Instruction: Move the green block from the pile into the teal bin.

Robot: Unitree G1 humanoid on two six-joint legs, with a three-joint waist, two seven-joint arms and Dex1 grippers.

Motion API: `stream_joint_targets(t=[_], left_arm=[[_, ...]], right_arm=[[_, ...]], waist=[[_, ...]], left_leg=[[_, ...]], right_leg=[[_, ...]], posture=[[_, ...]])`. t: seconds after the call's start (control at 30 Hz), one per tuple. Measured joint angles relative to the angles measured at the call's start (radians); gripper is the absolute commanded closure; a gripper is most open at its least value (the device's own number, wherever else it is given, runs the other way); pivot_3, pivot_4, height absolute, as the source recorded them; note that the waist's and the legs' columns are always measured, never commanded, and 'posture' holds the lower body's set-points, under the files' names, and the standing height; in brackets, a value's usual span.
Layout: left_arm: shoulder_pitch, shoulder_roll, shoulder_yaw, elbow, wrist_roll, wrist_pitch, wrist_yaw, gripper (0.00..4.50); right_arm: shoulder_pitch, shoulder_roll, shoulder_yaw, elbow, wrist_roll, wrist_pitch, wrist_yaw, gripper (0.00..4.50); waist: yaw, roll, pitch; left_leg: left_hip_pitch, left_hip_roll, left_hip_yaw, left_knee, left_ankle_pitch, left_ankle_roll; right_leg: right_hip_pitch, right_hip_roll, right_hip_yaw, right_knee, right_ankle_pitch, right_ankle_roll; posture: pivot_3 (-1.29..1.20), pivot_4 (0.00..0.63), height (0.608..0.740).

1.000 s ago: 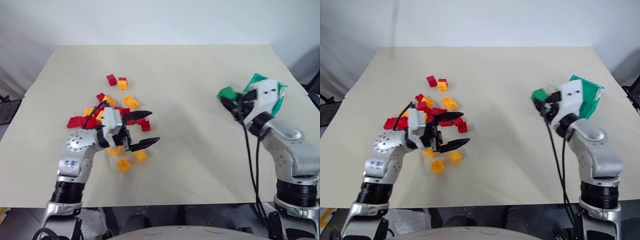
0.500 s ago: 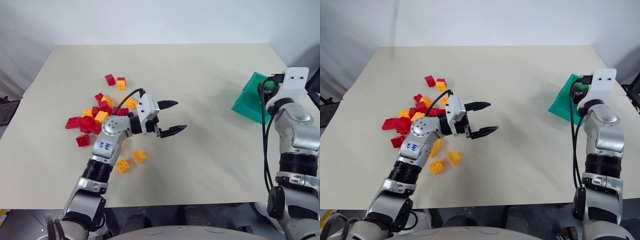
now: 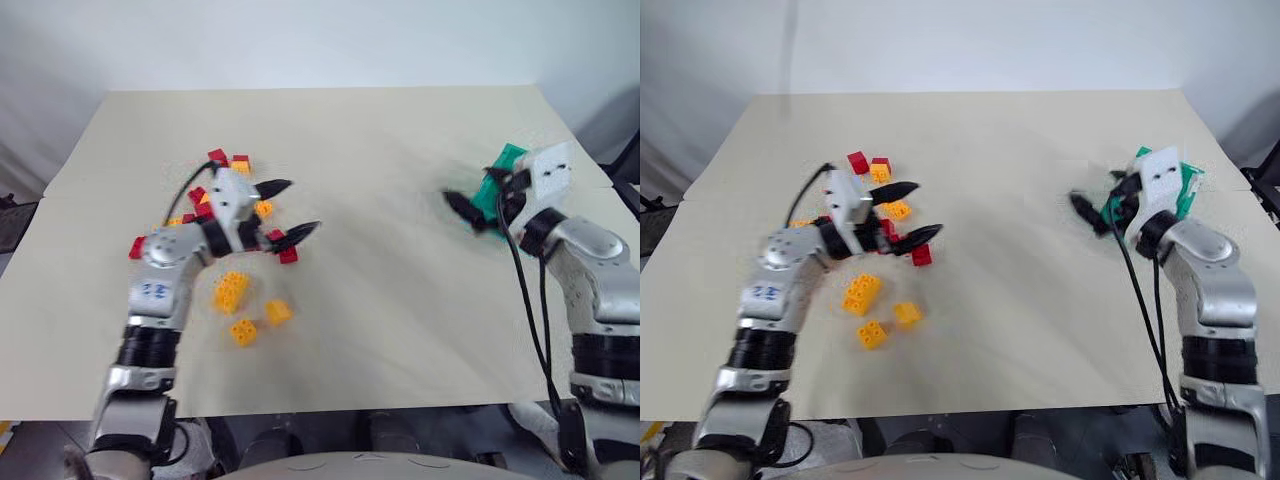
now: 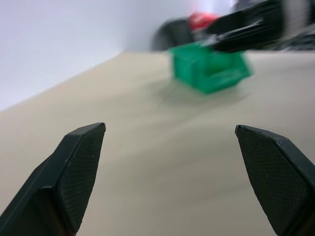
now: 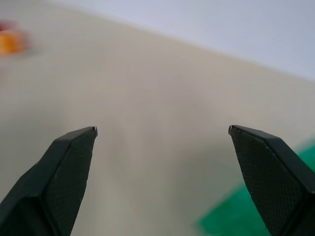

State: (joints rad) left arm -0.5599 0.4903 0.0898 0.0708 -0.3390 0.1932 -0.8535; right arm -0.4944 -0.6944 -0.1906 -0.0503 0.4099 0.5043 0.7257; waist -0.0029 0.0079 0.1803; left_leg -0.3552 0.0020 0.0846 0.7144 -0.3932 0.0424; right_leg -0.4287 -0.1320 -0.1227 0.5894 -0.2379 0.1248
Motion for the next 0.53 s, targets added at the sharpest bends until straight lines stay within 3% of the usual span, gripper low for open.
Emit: stream_joint_targets(t=[0.13,0.23,0.33,0.53], left_arm=[[0.166,0.159,0.123,-0.087,-0.091,0.047,-0.097,0.0],[0.4,0.288,0.251,-0.136,-0.129,0.062,-0.191,0.0],[0.513,0.32,0.339,-0.137,-0.146,0.063,-0.229,0.0],[0.577,0.321,0.41,-0.154,-0.175,0.061,-0.239,0.0]], right_arm=[[0.081,-0.079,0.039,-0.051,0.012,-0.102,0.212,0.02],[0.091,-0.148,0.065,0.038,0.005,-0.161,0.354,0.02],[0.075,-0.175,0.087,0.154,-0.026,-0.225,0.447,0.02],[0.017,-0.183,0.128,0.284,-0.073,-0.295,0.512,0.02]], waist=[[0.0,0.0,0.0],[-0.005,0.001,0.001],[0.004,0.002,0.002],[-0.001,0.005,0.003]], left_leg=[[0.0,0.0,0.0,0.0,0.0,0.0],[0.002,0.0,0.001,0.0,-0.001,-0.001],[0.002,0.0,-0.001,0.001,-0.001,-0.001],[0.002,0.0,-0.002,0.001,-0.001,-0.002]], right_leg=[[0.0,0.0,0.0,0.0,0.0,0.0],[0.001,-0.001,0.001,-0.001,0.0,0.0],[0.002,-0.002,0.0,0.0,0.0,-0.001],[0.001,-0.004,-0.001,0.001,-0.001,-0.001]], posture=[[0.0,0.15,0.74],[0.0,0.15,0.74],[0.0,0.15,0.74],[0.0,0.15,0.74]])
